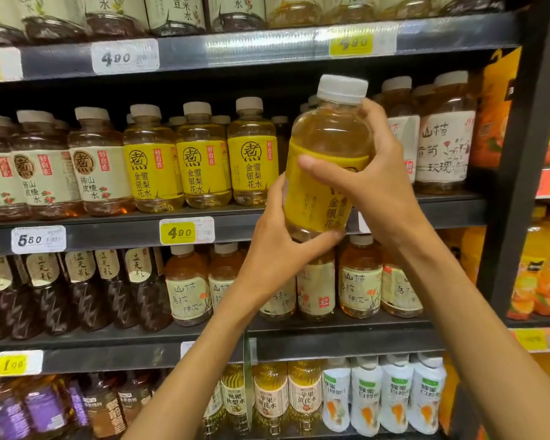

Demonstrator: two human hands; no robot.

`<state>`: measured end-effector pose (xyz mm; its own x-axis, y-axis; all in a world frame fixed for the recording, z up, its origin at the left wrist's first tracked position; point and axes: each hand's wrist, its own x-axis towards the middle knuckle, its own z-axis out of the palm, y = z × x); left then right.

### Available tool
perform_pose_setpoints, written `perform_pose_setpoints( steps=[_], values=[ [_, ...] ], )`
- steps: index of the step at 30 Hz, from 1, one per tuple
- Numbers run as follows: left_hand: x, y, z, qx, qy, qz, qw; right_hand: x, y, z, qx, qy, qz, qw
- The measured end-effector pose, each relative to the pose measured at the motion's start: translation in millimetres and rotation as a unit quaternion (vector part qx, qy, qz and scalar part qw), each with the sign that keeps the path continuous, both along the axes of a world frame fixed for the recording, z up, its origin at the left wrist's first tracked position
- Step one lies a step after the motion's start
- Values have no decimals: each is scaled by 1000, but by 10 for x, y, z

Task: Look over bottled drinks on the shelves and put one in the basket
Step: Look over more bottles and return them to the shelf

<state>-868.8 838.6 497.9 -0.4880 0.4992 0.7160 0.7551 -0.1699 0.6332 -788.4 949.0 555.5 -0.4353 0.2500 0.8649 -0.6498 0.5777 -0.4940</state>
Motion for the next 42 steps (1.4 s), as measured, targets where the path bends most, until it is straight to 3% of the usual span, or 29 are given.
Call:
perform_pose_setpoints(
  steps=[4, 9, 11, 14, 16, 19, 22, 28, 31, 37, 39, 42],
  values=[
    [317, -205, -207, 10, -99, -53, 994, 172, 16, -105, -59, -94, 146, 983],
    [549, -399, -520, -37, -244, -192, 950, 166, 11, -263, -184, -174, 325, 912],
    [599, -428, -622, -33, -296, -240, 924, 159, 7, -322, -194, -201, 332, 901],
    [652, -429, -733, 32, -379, -307, 873, 187, -8, -383, -226, -182, 278, 916],
    [680, -388, -768, 82, -427, -315, 844, 206, -44, -418, -252, -155, 236, 926],
    [730, -302, -768, 126, -463, -289, 828, 226, -90, -472, -270, -146, 193, 932],
    [737, -314, -739, 126, -480, -295, 817, 250, -65, -463, -290, -158, 229, 915],
    [770, -339, -845, 72, -563, -395, 723, 223, -52, -470, -298, -173, 334, 877],
    [695, -335, -904, 51, -533, -376, 757, 226, -42, -464, -307, -186, 317, 878],
    [708, -310, -906, 95, -467, -312, 822, 202, -60, -484, -298, -205, 179, 915],
    [748, -267, -940, 114, -476, -276, 828, 206, -66, -500, -294, -205, 168, 918],
    [711, -236, -928, 123, -514, -273, 804, 229, -4, -487, -257, -216, 197, 921]
  ],
)
